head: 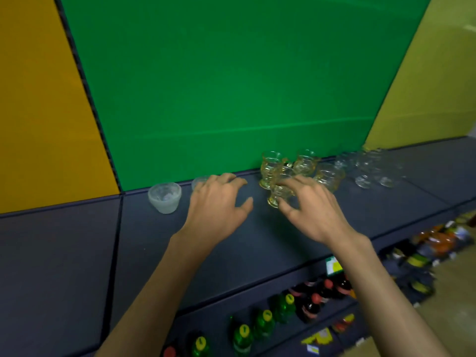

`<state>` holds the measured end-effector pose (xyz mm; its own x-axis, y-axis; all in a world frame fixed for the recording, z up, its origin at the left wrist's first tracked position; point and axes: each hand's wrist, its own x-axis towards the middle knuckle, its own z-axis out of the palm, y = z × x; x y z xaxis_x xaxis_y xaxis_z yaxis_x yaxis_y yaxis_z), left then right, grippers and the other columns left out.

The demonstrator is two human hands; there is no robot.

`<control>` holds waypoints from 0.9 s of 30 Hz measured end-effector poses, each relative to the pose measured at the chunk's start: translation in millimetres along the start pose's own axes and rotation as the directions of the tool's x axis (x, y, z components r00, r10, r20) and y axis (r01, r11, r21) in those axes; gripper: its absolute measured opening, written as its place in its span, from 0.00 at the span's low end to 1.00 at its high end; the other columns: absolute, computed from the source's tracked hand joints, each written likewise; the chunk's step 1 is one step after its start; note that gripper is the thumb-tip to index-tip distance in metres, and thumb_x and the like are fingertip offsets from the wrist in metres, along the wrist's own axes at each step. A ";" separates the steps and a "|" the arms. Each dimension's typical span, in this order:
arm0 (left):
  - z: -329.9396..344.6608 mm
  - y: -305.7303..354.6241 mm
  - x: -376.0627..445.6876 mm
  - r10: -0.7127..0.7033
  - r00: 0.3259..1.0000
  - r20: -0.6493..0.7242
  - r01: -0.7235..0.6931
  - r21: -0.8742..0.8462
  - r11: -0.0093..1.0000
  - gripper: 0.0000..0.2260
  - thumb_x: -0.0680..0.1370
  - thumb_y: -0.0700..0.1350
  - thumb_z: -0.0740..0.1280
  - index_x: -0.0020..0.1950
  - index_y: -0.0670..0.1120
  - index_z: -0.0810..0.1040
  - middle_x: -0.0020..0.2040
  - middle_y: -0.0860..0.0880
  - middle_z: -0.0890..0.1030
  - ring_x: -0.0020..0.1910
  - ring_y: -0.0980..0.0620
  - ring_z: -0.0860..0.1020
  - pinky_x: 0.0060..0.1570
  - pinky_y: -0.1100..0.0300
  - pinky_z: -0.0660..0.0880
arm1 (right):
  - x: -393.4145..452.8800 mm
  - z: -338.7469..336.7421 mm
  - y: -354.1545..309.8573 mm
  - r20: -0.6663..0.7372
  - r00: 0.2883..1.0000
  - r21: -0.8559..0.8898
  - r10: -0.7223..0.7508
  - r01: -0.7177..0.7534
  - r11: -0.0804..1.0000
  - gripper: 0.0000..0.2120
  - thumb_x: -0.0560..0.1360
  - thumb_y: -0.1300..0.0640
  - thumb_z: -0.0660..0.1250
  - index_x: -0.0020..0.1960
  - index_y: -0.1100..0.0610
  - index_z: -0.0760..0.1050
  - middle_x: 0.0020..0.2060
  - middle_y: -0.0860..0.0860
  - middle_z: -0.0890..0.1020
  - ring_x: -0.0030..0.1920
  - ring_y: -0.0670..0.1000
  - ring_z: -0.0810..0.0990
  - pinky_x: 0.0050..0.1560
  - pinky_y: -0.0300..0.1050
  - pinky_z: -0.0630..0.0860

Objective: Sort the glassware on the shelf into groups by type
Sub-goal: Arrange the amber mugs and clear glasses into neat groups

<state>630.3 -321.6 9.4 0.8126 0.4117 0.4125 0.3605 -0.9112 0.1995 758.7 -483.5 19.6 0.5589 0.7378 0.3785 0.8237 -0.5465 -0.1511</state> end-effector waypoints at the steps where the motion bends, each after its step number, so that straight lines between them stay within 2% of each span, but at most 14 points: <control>1: 2.6 9.1 -0.5 0.013 1.000 0.003 -0.013 -0.006 1.000 0.22 0.79 0.60 0.62 0.70 0.53 0.75 0.69 0.51 0.75 0.66 0.47 0.73 0.62 0.50 0.68 | -5.6 -3.3 7.7 -0.006 1.000 -0.004 0.018 -0.018 1.000 0.20 0.78 0.49 0.65 0.68 0.52 0.75 0.61 0.51 0.79 0.62 0.57 0.76 0.54 0.50 0.73; 10: 21.6 101.7 -4.1 0.021 1.000 0.023 -0.021 0.027 0.999 0.21 0.79 0.59 0.61 0.69 0.53 0.75 0.67 0.52 0.77 0.63 0.45 0.74 0.58 0.49 0.70 | -52.5 -22.9 85.7 0.007 0.999 0.038 0.048 -0.049 0.998 0.20 0.78 0.48 0.65 0.69 0.49 0.73 0.65 0.49 0.77 0.65 0.57 0.75 0.58 0.51 0.73; 14: 33.7 149.4 -10.5 -0.051 0.998 0.020 0.050 0.044 0.998 0.21 0.79 0.59 0.62 0.70 0.54 0.75 0.67 0.53 0.77 0.63 0.46 0.74 0.58 0.50 0.69 | -73.9 -30.4 133.3 0.020 1.000 0.079 0.017 -0.019 0.997 0.20 0.78 0.49 0.66 0.69 0.50 0.74 0.61 0.50 0.79 0.62 0.57 0.77 0.54 0.50 0.73; 19: 43.0 205.2 -16.6 -0.135 0.991 0.018 0.133 0.081 0.988 0.23 0.79 0.59 0.62 0.72 0.53 0.73 0.68 0.54 0.75 0.65 0.47 0.73 0.60 0.50 0.69 | -87.2 -38.5 182.3 0.060 0.997 0.134 -0.050 0.041 0.990 0.20 0.78 0.49 0.66 0.69 0.50 0.73 0.62 0.49 0.78 0.63 0.56 0.76 0.55 0.49 0.72; 23: 41.7 225.8 -21.5 -0.249 0.969 -0.006 0.248 0.102 0.963 0.22 0.78 0.59 0.63 0.71 0.54 0.74 0.67 0.52 0.77 0.63 0.45 0.75 0.58 0.50 0.71 | -84.9 -40.7 208.4 0.065 0.994 0.196 -0.092 0.078 0.977 0.20 0.78 0.49 0.66 0.69 0.50 0.73 0.62 0.49 0.78 0.63 0.56 0.76 0.55 0.50 0.73; 27: 39.2 228.7 -16.1 -0.381 0.920 -0.090 0.388 0.083 0.918 0.19 0.77 0.57 0.65 0.66 0.53 0.77 0.62 0.49 0.79 0.59 0.42 0.77 0.53 0.50 0.72 | -73.0 -36.1 219.7 0.078 0.986 0.241 -0.145 0.122 0.963 0.20 0.79 0.49 0.65 0.70 0.50 0.72 0.62 0.49 0.78 0.62 0.55 0.76 0.56 0.50 0.73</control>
<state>717.6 -537.1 13.5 0.5692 0.7272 0.3836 0.6844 -0.6776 0.2691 895.5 -671.7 -8.3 0.4395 0.8378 0.3239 0.8844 -0.3404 -0.3194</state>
